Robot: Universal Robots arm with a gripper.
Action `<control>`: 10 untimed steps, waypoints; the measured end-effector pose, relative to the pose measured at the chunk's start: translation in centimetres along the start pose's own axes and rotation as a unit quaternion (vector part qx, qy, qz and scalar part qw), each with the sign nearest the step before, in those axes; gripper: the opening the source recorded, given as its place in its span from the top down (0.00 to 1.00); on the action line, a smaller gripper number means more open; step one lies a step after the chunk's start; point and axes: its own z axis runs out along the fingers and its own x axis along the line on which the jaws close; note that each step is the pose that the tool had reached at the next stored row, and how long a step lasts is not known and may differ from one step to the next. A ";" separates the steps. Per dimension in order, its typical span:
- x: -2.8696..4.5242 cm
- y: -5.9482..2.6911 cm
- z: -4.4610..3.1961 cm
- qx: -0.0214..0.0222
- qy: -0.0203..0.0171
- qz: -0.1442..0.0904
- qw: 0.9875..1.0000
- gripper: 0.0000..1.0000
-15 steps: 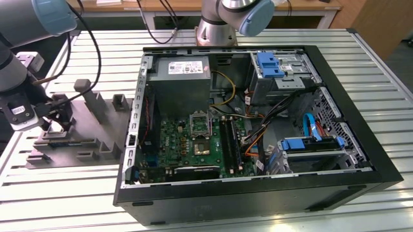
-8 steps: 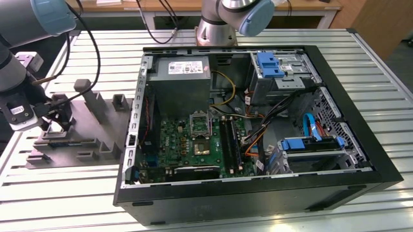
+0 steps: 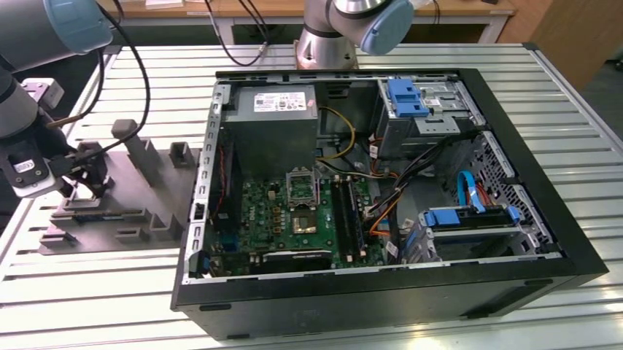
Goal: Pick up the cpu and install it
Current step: 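Pick up the cpu and move it towards the insertion slot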
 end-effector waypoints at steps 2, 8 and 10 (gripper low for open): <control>0.01 0.00 0.00 0.000 0.000 0.000 1.000 0.42; 0.00 0.00 0.01 0.000 0.000 0.000 1.000 0.51; -0.03 0.01 0.03 0.000 0.000 0.000 1.000 0.51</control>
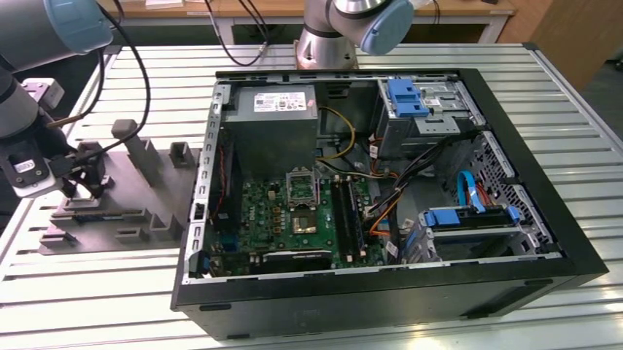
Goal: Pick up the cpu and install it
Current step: 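Pick up the cpu and move it towards the insertion slot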
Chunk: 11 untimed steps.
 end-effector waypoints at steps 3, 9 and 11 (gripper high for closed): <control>-0.04 -0.01 -0.02 0.000 0.000 0.000 1.000 0.52; -0.05 0.01 -0.25 0.000 0.000 0.000 1.000 0.53; -0.05 0.01 -0.42 0.000 0.000 0.000 1.000 0.53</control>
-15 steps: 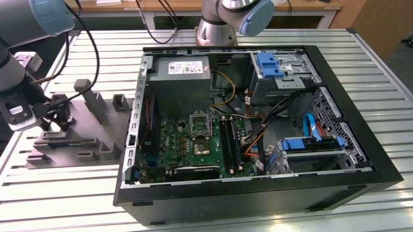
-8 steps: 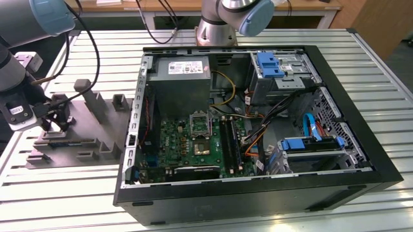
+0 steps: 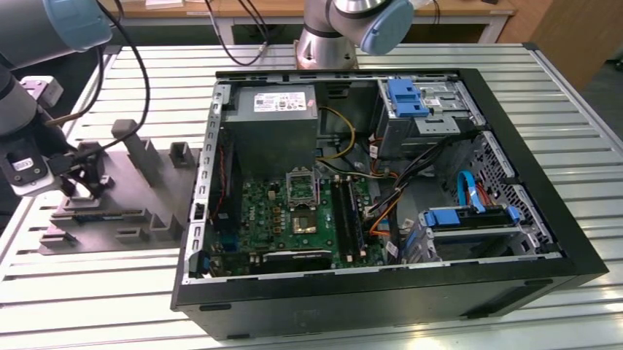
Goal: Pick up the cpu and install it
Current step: 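Pick up the cpu and move it towards the insertion slot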
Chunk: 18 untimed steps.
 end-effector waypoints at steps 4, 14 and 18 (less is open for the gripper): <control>0.00 0.02 -0.42 0.001 0.000 0.000 1.000 0.53; 0.00 0.04 -0.74 0.001 0.000 0.000 1.000 0.53; 0.00 0.04 -0.83 0.001 0.000 0.000 1.000 0.53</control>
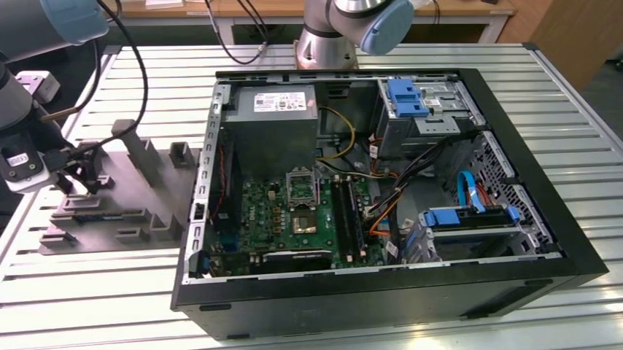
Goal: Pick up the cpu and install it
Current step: 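Pick up the cpu and move it towards the insertion slot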
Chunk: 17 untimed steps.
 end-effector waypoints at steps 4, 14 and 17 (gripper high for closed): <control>0.00 0.00 -0.10 0.000 0.000 0.000 1.000 0.53; 0.00 0.02 -0.37 0.000 0.000 0.000 1.000 0.53; 0.00 0.02 -0.44 0.000 0.000 0.000 1.000 0.53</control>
